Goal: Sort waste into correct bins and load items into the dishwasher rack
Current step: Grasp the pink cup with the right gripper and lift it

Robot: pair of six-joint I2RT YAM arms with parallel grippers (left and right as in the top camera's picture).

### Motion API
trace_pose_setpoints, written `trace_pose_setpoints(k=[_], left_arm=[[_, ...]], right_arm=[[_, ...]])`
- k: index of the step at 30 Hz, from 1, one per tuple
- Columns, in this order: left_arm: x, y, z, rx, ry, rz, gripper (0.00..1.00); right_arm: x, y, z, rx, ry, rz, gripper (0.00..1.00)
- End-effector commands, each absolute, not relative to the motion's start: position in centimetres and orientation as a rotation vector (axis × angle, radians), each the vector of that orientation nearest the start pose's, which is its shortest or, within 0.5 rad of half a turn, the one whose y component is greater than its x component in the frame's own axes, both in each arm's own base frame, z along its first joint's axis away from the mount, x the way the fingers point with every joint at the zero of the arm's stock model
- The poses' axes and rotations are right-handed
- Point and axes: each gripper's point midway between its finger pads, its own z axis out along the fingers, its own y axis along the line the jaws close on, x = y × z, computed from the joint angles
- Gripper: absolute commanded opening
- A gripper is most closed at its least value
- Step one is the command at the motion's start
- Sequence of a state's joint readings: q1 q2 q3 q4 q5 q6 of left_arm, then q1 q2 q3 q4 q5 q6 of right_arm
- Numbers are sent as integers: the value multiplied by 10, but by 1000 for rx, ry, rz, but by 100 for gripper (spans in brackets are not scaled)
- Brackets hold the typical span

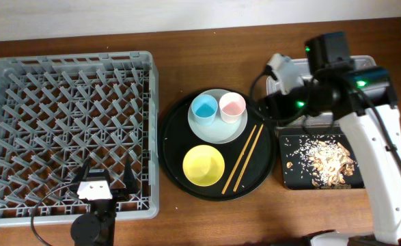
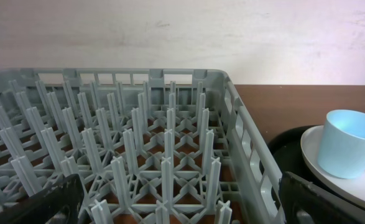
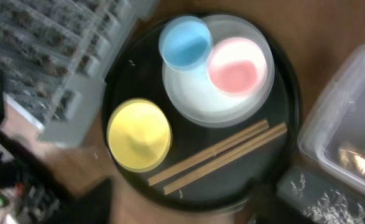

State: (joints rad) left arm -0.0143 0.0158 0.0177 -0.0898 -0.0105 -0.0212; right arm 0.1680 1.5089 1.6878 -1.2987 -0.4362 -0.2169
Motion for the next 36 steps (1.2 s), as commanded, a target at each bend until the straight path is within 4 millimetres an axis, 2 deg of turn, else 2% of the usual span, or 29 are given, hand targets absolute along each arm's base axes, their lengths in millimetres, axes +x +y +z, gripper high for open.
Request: trace_pose_setpoints(k=[1,4,7,9,14,19,25,30,32,36], left_arm=[[246,-5,155,11,1660,-20,99],[246,-5,155,11,1660,-20,99],[246,-5,155,11,1660,-20,99],[246,-5,155,11,1660,-20,99],[246,-5,155,11,1660,-20,99],[246,-5,155,11,1660,-20,99],[246,-5,155,11,1660,-20,99],[246,-5,155,11,1660,-20,99],[246,-5,155,11,1660,-20,99],[246,-5,155,11,1660,-20,99]], right_arm=[[324,155,268,-900,2452,492,36],[338,156,235,-989,2525,280,36],[351,170,200,-1094,2564,192,39],[368,172,170,-1123,2604,85,37],[382,175,135,-1199,2627,60,36],[378,184,117,-1275,2638,135,35],[385,188,98,-1375,2599,133,35],[398,193,94,-1386,2549,119,31],[397,193,94,-1386,2550,119,27],[393,191,89,-1395,2569,122,27]])
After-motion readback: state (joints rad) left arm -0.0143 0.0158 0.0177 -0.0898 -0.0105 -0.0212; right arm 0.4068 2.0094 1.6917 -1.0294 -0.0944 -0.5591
